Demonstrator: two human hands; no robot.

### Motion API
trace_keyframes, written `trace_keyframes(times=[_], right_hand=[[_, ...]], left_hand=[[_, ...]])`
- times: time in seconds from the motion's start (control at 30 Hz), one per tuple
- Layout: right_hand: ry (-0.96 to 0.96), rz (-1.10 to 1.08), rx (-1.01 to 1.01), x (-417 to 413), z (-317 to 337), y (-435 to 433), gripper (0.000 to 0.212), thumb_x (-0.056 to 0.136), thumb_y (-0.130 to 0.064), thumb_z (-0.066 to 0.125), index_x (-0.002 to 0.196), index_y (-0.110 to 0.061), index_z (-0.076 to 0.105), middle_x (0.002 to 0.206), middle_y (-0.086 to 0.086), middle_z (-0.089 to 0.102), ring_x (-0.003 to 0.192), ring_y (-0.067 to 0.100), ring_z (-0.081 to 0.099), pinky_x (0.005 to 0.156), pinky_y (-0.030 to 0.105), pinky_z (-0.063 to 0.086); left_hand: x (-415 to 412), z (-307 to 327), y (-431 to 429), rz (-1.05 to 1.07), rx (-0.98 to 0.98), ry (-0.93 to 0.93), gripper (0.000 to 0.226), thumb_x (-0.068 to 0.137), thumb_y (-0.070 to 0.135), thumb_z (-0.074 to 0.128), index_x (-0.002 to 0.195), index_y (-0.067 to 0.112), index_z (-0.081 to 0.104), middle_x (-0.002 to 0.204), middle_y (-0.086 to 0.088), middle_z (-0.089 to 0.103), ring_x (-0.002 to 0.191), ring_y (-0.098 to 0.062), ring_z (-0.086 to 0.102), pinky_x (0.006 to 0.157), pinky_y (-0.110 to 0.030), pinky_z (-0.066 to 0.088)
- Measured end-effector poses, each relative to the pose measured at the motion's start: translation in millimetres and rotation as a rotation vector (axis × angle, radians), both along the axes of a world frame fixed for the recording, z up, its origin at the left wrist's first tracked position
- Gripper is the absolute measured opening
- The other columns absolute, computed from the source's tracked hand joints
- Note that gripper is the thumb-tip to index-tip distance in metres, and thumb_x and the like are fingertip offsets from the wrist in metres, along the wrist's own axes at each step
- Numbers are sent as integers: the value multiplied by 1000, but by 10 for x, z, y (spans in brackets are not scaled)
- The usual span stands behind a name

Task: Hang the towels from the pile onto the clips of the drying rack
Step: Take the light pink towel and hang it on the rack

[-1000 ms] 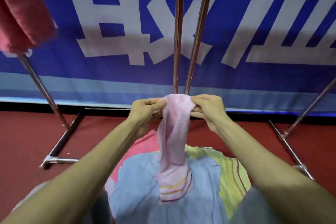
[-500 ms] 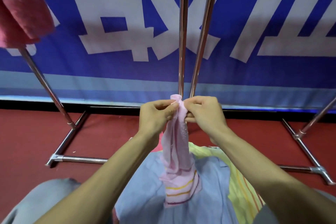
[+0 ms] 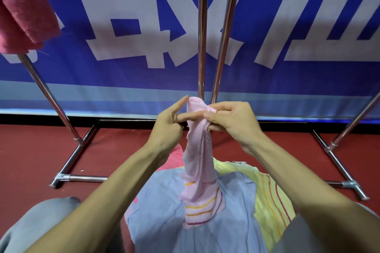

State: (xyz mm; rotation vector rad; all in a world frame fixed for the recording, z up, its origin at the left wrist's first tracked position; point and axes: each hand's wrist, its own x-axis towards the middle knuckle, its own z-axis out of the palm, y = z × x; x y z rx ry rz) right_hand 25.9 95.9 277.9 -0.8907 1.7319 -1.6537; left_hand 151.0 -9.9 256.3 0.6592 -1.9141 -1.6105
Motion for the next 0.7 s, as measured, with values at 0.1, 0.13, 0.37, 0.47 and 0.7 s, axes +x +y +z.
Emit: trace_keyframes(times=[0.1,0.13,0.37,0.47,0.7], right_hand=[[31,61,9,-24,52,13,12,86,0,66,84,-12,69,82,17,68,74,16,63,69,21,58],[70,87,20,-36,62,16,15,87,1,64,86,-13,68,83,17,69,73,15,64,69,21,59],[413,156,16,-111,87,31,26,90,4,55,82,-19,66,72,-9,65,65,-1,56,67,16,46],[543,45,6,-90,108,49,28,86,0,57,78,-25,68,76,-9,67,72,4,58,74,24,47],[493,-201,-162,3,791,-154,22,83,-5,66,89,-25,74,84,-8,73,83,8,68,77,27,55]], left_hand=[[45,74,-70,12,54,26,76,71,-28,31,136,11,43,95,-2,75,90,-16,59,66,-10,45],[65,95,-107,55,40,39,70,74,-26,38,134,9,46,95,-2,73,90,-16,60,69,-10,47],[148,123,-190,-57,-451,-167,47,77,31,76,120,27,57,118,11,56,105,-2,50,84,-14,39],[158,150,-150,25,-425,-27,18,77,29,77,87,15,70,86,3,71,83,-11,64,78,-31,51],[114,796,-25,124,-349,145,11,87,25,68,90,14,67,84,-1,69,74,-6,60,68,-24,50]])
